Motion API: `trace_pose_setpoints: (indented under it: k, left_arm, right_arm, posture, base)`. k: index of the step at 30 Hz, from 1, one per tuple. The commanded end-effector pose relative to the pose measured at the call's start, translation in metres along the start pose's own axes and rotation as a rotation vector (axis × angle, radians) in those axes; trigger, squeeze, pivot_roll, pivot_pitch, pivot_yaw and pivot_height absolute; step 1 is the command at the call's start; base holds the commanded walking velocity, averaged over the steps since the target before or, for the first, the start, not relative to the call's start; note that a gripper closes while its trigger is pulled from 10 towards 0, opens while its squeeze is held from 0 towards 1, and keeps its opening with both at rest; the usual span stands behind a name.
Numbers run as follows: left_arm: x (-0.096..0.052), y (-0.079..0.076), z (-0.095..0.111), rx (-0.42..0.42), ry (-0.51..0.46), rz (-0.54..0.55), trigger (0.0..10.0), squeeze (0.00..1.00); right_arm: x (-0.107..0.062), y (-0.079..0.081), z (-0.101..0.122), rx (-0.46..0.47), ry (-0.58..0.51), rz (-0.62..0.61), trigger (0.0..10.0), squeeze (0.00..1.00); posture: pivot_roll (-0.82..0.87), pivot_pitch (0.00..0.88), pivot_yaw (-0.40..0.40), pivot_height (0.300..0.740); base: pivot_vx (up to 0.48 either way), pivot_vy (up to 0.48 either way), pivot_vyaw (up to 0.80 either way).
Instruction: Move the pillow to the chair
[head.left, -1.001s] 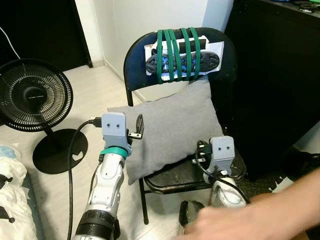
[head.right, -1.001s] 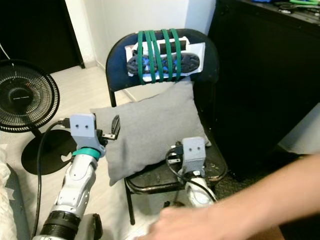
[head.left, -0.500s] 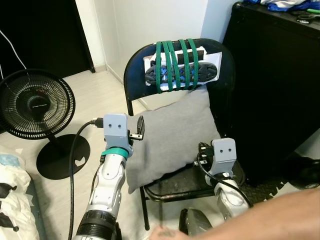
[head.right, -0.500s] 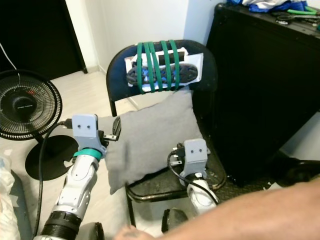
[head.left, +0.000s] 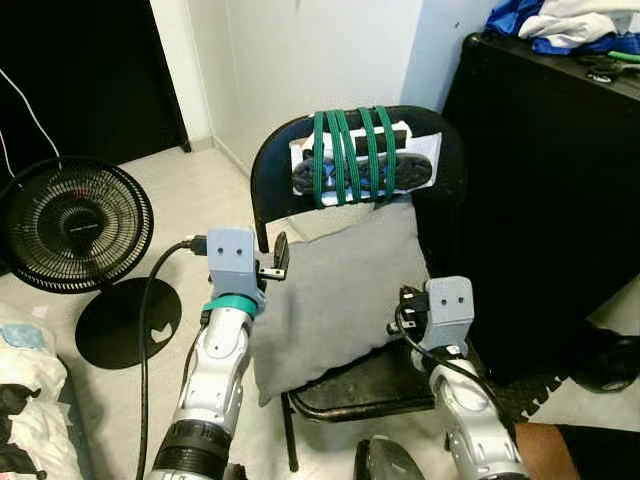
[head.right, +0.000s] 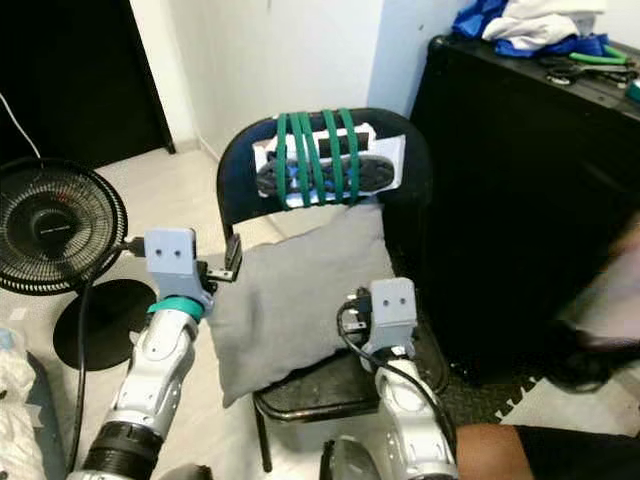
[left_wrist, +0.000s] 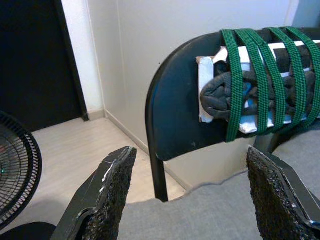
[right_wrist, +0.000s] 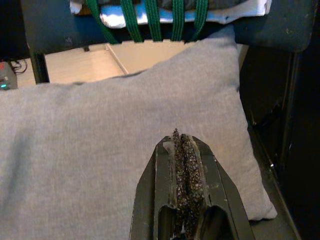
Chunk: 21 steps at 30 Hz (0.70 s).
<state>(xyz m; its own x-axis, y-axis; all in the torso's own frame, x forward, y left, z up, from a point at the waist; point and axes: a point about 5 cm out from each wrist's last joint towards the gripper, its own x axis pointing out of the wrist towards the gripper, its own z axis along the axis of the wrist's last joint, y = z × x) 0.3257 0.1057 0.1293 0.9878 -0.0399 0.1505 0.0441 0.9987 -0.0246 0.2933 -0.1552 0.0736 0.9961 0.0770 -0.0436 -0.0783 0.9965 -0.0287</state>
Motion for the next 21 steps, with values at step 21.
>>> trace_pose_setpoints:
  k: [21]
  left_arm:
    - [-0.0002, 0.0002, -0.0047, -0.019, 0.028, 0.016, 10.0, 0.0]
  right_arm:
    - [0.0009, 0.0016, 0.0009, -0.006, -0.01, 0.025, 10.0, 0.0]
  posture:
    - [-0.02, 0.0, 0.033, 0.679]
  base:
    - [0.0, 0.0, 0.0]
